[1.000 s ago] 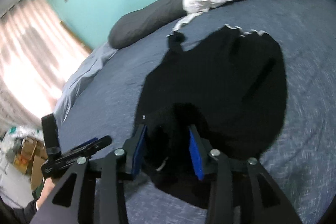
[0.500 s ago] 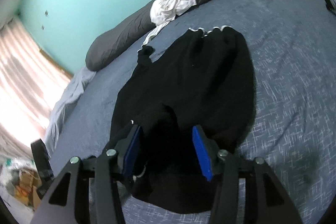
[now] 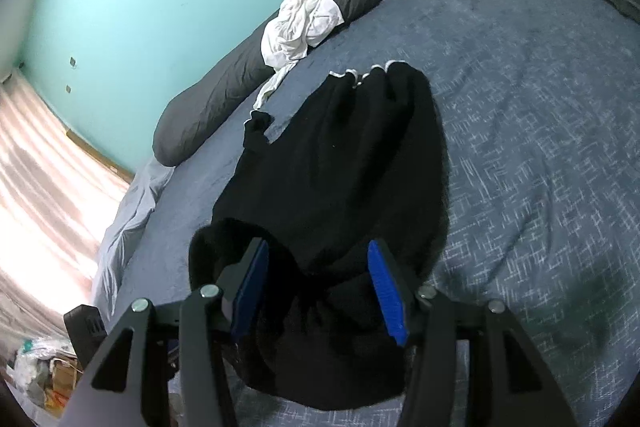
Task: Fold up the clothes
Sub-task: 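Grasp the hoodie hood edge with the left tool while the right tool holds the hem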
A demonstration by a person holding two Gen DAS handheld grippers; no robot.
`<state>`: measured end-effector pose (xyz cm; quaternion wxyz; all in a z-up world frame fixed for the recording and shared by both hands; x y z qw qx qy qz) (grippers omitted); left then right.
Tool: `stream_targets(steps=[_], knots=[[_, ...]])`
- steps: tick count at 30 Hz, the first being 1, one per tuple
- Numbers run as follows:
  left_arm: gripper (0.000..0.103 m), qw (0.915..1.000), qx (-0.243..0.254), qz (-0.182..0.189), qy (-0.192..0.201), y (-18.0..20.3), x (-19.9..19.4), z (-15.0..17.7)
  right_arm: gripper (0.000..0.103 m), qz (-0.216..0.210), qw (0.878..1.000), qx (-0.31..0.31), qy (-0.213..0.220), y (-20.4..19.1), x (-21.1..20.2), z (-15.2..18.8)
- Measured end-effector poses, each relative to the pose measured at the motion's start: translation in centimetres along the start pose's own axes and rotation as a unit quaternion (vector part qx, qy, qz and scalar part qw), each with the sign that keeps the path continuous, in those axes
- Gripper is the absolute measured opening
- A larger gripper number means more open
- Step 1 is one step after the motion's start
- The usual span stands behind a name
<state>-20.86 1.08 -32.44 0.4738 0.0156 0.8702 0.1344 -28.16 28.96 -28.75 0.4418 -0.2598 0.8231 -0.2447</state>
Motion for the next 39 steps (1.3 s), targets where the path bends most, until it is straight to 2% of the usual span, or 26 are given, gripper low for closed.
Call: stream_targets(steps=[3, 8, 11, 19, 24, 26, 29, 32, 39], knots=[[0.102, 1.0, 0.004, 0.004, -0.008, 0.2, 0.5, 0.1, 0.053, 0.003, 1.0, 0.005, 0.0, 0.3, -0.1, -0.1], [0.089, 0.9998, 0.005, 0.007, -0.02, 0.3, 1.4, 0.0, 0.053, 0.001, 1.0, 0.003, 0.005, 0.3, -0.6, -0.1], [0.085, 0.9996, 0.013, 0.011, -0.021, 0.9, 1.5, 0.1, 0.053, 0.0, 1.0, 0.005, 0.003, 0.4, -0.6, -0.1], [0.07, 0.9985, 0.046, 0.027, -0.011, 3.1, 0.7, 0.0, 0.053, -0.004, 1.0, 0.002, -0.004, 0.1, -0.1, 0.2], [0.048, 0.9971, 0.068, 0.031, -0.013, 4.1, 1.2, -0.3, 0.053, -0.004, 1.0, 0.002, -0.005, 0.2, -0.1, 0.2], [0.033, 0.9968, 0.073, 0.028, -0.017, 3.9, 1.5, -0.4, 0.053, -0.004, 1.0, 0.005, -0.005, 0.3, -0.1, 0.1], [0.022, 0.9973, 0.062, 0.03, -0.024, 3.3, 2.0, -0.4, 0.053, -0.004, 1.0, 0.003, -0.006, 0.2, 0.0, 0.2], [0.016, 0.9978, 0.053, 0.03, -0.024, 2.9, 2.0, -0.4, 0.053, -0.005, 1.0, 0.002, -0.01, 0.2, 0.2, 0.2], [0.011, 0.9981, 0.052, 0.028, -0.016, 2.6, 1.6, -0.7, 0.053, -0.005, 1.0, 0.0, -0.013, 0.0, 0.5, 0.4]])
Point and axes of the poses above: each gripper's, at about its wrist camera, not at the fingertips, and x roughly the way its jaws point, y to its right, z to its underside, the point moved 2 cm from there along x, roughly the way its jaws point, and after that the axes turned 6 degrees about -y, right-handed, at the moved point
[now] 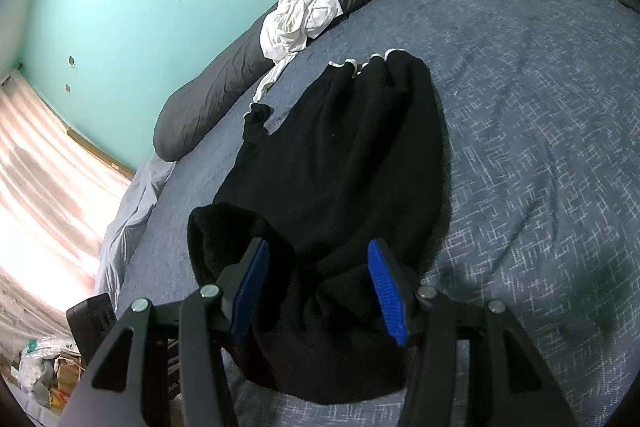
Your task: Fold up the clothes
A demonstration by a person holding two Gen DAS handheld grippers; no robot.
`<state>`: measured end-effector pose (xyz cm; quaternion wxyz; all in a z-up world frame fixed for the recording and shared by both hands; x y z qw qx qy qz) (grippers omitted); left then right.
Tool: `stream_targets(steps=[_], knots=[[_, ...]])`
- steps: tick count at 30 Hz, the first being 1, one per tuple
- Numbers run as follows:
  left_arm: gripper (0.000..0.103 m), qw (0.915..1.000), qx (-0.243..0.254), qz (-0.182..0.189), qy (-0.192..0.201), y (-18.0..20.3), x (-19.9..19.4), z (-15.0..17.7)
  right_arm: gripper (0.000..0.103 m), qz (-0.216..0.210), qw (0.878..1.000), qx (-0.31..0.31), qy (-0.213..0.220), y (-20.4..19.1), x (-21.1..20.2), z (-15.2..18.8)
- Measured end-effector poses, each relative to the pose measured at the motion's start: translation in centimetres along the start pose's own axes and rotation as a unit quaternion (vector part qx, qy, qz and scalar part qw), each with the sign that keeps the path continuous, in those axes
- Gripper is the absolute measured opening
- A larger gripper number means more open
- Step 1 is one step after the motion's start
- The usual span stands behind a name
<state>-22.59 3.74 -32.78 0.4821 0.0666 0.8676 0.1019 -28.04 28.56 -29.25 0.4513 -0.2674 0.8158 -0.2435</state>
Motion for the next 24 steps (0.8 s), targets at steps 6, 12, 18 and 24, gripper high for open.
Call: stream_targets(steps=[6, 12, 18, 24], knots=[[0.01, 0.9998, -0.014, -0.002, 0.014, -1.3, -1.1, -0.3, 0.053, -0.006, 1.0, -0.011, -0.006, -0.7, 0.3, 0.1], [0.009, 0.9979, -0.055, -0.011, 0.032, -4.2, -2.3, -0.7, 0.053, -0.023, 0.999, -0.044, -0.022, -2.6, 1.0, 0.5], [0.009, 0.9978, -0.055, -0.015, 0.034, -4.6, -2.5, -0.5, 0.06, -0.027, 0.995, -0.088, -0.046, -4.8, 2.1, 1.4], [0.009, 0.9971, -0.069, -0.006, 0.032, -5.3, -2.5, -0.5, 0.065, -0.038, 0.991, -0.11, -0.058, -6.1, 2.5, 1.9]])
Point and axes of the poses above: each gripper's, at about its wrist camera, not at the fingertips, and x roughly the way its jaws point, y to its right, z to its underside, the point moved 2 cm from there along x, roughly the way its jaws point, and after that the axes turned 6 degrees about -y, right-handed, at the moved point
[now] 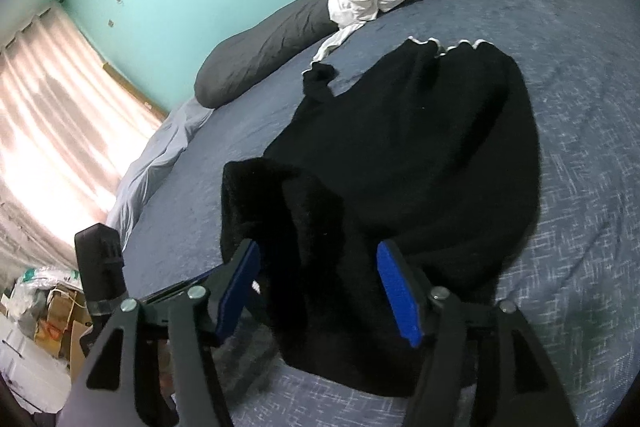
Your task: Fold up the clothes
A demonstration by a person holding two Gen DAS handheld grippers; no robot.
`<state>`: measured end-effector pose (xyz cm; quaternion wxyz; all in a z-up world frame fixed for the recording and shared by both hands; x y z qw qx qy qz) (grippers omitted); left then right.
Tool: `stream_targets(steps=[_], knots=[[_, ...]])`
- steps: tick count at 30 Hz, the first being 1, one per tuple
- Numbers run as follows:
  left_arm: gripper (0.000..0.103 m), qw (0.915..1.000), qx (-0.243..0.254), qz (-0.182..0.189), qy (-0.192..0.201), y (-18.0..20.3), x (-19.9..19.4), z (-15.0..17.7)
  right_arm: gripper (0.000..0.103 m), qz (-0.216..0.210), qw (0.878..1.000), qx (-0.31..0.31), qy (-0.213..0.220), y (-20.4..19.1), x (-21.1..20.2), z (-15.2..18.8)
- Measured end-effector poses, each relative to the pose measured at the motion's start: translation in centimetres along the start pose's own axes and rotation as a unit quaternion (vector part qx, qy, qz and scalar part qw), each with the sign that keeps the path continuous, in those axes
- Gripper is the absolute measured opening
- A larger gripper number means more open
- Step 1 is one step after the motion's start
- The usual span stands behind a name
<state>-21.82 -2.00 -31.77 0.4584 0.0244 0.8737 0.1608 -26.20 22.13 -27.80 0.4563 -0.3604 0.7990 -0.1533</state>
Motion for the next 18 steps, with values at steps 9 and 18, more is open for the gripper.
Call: stream_targets(steps=[9, 18], knots=[[0.009, 1.0, -0.001, -0.001, 0.002, -0.1, -0.1, -0.1, 0.067, 0.027, 0.999, 0.0, -0.026, 0.2, 1.6, 0.5], [0.009, 1.0, 0.0, -0.002, 0.004, -0.2, -0.1, -0.2, 0.036, 0.066, 0.997, -0.014, -0.038, 0.8, 2.3, 0.6]])
Point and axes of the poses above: each gripper's, at about its wrist camera, not at the fingertips, and x roughly the way its jaws point, y to its right, z to its underside, the point moved 2 cm from there along x, roughly the way its jaws point, and after that the axes turned 6 degrees about -y, right-handed, at the moved point
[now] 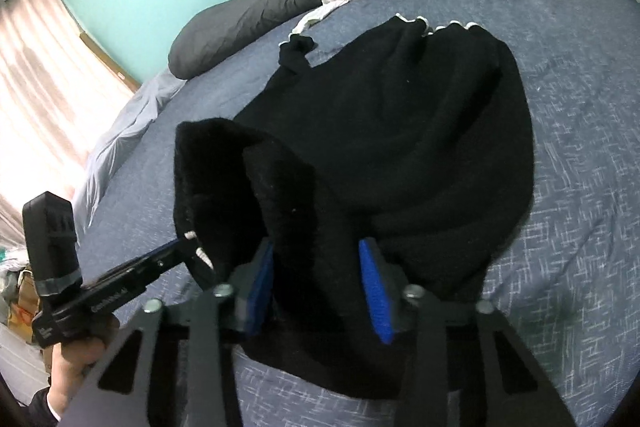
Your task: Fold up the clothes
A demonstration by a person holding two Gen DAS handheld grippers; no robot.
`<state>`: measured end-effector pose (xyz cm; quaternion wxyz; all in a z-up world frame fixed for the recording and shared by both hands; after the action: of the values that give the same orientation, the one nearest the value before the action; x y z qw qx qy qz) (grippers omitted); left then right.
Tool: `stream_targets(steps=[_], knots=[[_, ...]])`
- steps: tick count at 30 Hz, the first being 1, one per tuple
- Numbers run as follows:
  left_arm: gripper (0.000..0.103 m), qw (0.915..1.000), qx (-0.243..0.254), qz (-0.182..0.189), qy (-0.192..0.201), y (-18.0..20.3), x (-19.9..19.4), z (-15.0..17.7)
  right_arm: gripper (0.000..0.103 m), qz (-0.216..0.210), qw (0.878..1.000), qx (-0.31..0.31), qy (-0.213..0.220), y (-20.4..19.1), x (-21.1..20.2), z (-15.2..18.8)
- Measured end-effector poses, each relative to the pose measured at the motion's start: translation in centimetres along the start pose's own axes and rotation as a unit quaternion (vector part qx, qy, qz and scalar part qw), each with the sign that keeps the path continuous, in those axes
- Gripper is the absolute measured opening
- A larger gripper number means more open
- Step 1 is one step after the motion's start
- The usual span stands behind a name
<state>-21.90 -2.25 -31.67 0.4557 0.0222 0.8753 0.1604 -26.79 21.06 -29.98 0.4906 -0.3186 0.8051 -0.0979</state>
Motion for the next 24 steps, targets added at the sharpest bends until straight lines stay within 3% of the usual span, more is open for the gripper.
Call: stream_targets(steps=[2, 5, 10, 18, 24], knots=[[0.009, 1.0, 0.0, 0.0, 0.0, 0.0, 0.0, 0.0, 0.024, 0.003, 1.0, 0.0, 0.0, 0.1, 0.0, 0.1], [0.009, 1.0, -0.001, 0.0, 0.002, -0.1, 0.0, 0.0, 0.013, 0.008, 1.0, -0.006, 0.003, 0.0, -0.1, 0.1], [0.009, 1.0, -0.002, -0.001, 0.005, -0.2, -0.3, -0.1, 0.01, 0.01, 1.0, -0.01, 0.015, 0.0, -0.7, 0.1], [0.009, 0.999, 0.012, -0.009, 0.043, 0.8, -2.3, -1.0, 0.008, -0.001, 0.996, 0.014, 0.087, 1.0, -4.5, -1.6], [0.009, 0.9998, -0.003, -0.006, 0.017, -0.3, -0.5, -0.8, 0.006, 0.006, 0.996, 0.018, 0.09, 1.6, -4.2, -2.3]])
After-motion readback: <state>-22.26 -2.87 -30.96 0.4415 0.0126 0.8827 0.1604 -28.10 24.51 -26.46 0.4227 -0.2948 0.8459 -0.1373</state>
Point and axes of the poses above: each gripper's, at about its wrist camera, not at the fingertips, and x roughly the way its jaws point, y to its right, z to its underside, the point moved 2 cm from there along x, roughly the way its jaws point, and after that the axes turned 6 degrees about -y, right-handed, at the moved point
